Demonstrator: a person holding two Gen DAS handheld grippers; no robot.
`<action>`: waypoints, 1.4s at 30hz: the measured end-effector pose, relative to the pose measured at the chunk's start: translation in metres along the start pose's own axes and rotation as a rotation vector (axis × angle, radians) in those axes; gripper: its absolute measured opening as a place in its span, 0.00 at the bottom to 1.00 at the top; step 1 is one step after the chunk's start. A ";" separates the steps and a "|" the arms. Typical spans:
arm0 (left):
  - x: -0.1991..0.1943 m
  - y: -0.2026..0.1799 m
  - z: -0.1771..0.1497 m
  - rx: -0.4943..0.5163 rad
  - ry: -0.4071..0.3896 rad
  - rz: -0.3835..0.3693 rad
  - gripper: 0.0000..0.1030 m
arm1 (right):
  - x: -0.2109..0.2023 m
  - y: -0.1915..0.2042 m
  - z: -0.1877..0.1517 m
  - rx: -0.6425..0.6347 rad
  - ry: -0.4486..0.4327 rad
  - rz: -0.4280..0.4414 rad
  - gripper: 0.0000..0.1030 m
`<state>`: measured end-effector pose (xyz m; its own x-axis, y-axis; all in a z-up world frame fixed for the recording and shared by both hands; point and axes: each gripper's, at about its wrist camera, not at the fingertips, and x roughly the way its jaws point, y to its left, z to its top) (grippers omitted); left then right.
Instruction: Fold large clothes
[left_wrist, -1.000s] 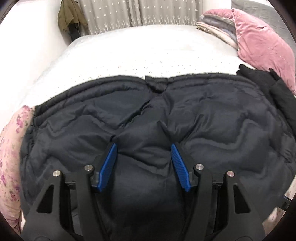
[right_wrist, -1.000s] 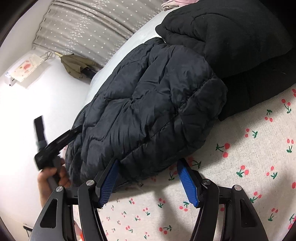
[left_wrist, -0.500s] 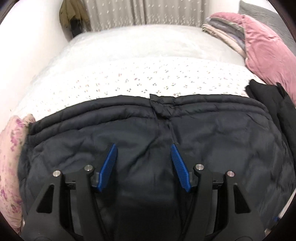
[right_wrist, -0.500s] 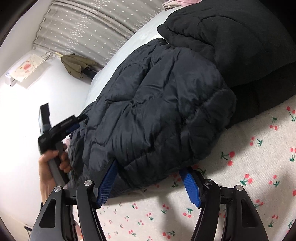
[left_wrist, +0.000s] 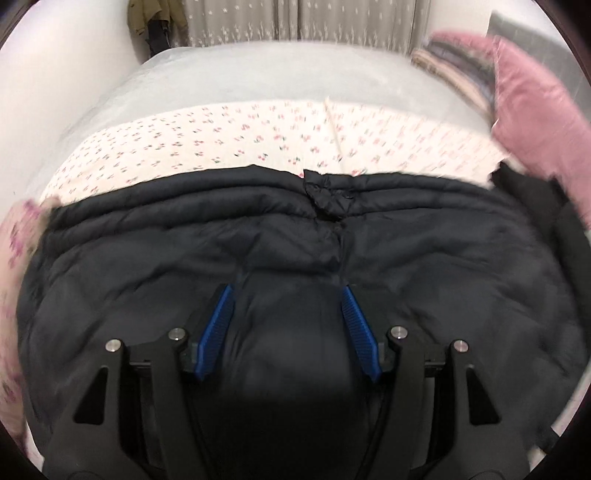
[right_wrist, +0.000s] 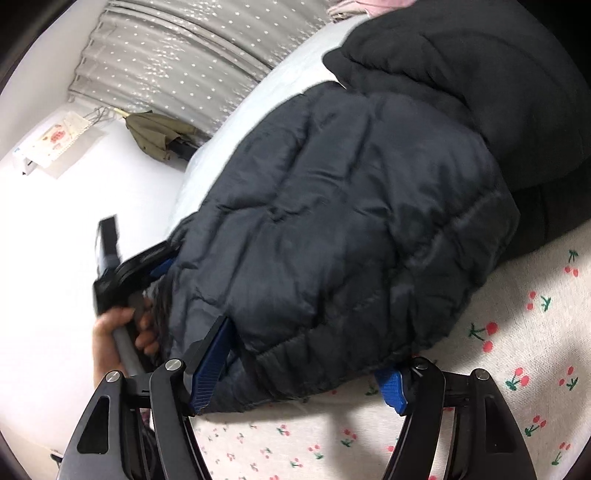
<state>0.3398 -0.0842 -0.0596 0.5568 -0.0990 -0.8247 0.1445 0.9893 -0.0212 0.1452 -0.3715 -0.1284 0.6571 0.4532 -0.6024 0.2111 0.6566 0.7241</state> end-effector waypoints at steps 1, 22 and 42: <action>-0.013 0.004 -0.010 -0.015 -0.016 -0.031 0.61 | -0.001 0.003 0.002 0.003 -0.006 0.008 0.71; -0.038 -0.018 -0.096 0.071 0.032 -0.121 0.61 | -0.048 0.133 0.015 -0.331 -0.224 -0.037 0.16; -0.097 0.067 -0.116 -0.055 -0.002 -0.337 0.61 | -0.092 0.168 0.039 -0.459 -0.266 -0.246 0.14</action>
<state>0.2005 0.0040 -0.0472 0.4866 -0.4219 -0.7650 0.2769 0.9050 -0.3229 0.1484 -0.3263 0.0618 0.8002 0.1262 -0.5863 0.0842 0.9443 0.3182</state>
